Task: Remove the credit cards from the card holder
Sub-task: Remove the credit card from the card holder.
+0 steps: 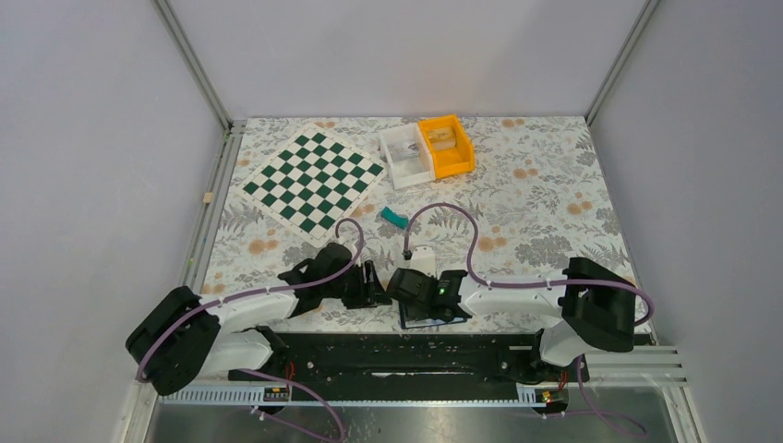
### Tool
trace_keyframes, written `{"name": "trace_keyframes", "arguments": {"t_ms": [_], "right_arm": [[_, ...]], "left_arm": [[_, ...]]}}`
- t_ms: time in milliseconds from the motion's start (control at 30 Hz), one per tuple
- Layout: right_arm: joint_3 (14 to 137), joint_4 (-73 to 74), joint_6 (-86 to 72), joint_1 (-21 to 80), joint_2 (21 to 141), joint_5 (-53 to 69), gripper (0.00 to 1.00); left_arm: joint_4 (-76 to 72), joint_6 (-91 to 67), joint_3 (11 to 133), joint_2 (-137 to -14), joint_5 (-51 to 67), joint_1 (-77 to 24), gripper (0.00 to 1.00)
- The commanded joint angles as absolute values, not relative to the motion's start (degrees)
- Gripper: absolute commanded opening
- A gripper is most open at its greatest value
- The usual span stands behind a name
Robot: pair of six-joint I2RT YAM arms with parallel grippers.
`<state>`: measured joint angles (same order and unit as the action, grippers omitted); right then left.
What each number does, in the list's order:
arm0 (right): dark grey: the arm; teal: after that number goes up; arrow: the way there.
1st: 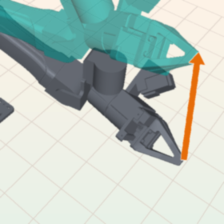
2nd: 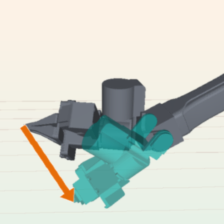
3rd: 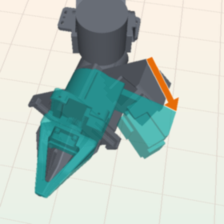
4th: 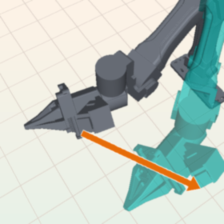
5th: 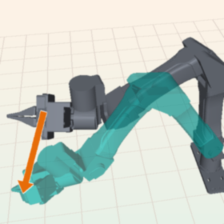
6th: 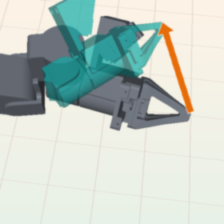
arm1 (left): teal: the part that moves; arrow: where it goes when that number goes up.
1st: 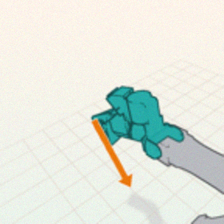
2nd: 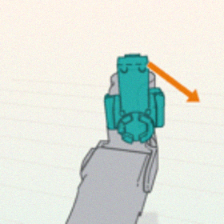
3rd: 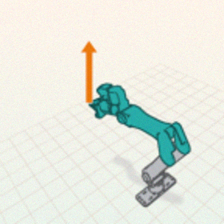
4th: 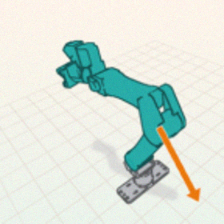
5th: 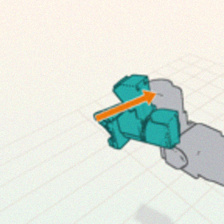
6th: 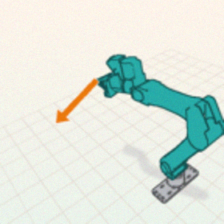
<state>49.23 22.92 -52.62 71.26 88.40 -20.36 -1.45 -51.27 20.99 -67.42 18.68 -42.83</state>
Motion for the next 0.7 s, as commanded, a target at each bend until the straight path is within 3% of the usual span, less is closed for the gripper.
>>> {"name": "trace_keyframes", "arguments": {"t_ms": [0, 667], "right_arm": [[47.83, 21.61, -53.60, 71.66, 85.70, -22.22, 0.46], [46.25, 21.09, -53.44, 71.63, 82.35, -22.80, 0.43]], "left_arm": [[-8.03, -52.79, 22.80, -69.59, 19.22, -44.21, 0.51], [-15.44, -55.88, 22.67, -75.24, 21.04, -46.00, 0.49]]}}
